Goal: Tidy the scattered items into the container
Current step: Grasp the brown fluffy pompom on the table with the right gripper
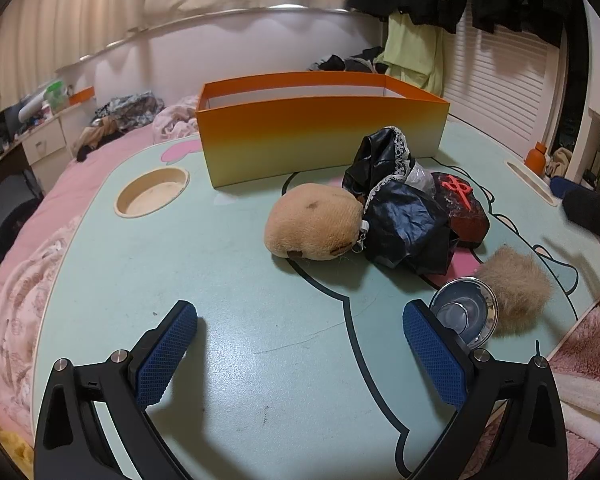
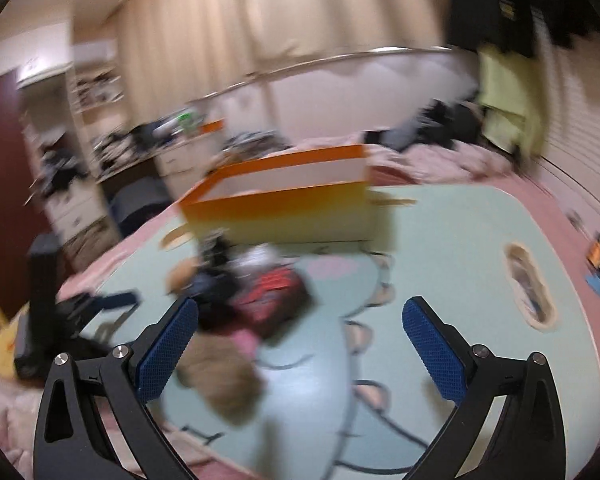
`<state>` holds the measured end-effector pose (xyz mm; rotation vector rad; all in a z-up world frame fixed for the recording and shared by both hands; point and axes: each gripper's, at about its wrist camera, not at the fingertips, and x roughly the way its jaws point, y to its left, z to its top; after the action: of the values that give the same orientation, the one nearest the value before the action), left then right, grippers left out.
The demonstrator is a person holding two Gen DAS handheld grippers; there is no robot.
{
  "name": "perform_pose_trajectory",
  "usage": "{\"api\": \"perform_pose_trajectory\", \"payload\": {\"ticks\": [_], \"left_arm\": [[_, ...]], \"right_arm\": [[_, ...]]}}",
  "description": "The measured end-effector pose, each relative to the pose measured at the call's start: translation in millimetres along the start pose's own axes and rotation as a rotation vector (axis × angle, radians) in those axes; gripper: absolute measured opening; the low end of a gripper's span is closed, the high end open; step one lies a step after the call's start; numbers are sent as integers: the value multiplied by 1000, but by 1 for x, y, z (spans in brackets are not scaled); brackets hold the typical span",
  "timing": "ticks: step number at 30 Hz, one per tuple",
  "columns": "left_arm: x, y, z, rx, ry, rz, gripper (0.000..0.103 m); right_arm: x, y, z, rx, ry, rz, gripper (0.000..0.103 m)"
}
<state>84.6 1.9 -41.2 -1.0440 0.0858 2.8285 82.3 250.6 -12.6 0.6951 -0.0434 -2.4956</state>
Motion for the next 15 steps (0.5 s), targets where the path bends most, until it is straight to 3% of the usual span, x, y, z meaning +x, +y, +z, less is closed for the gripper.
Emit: {"api": "perform_pose_trajectory", "payload": {"ticks": [2, 7, 9, 10, 12, 15], "left_arm": [[0, 0, 0, 0, 0, 0, 103], [0, 0, 0, -1, -1, 0, 103], [0, -1, 0, 0, -1, 1, 103], [0, -1, 0, 0, -2, 1, 103], [-1, 0, 1, -1, -4, -1, 103], [-1, 0, 2, -1, -4, -2, 103]], "right_arm": [[12, 15, 0, -75, 59, 26, 88], [33, 35, -6, -181, 163, 100, 80], [42, 38, -11, -197, 226, 110, 72], [49, 38, -17, -198, 278, 123, 60], [57, 40, -20, -218, 288, 120, 40], [56, 42, -22, -197, 268, 110, 36]]}}
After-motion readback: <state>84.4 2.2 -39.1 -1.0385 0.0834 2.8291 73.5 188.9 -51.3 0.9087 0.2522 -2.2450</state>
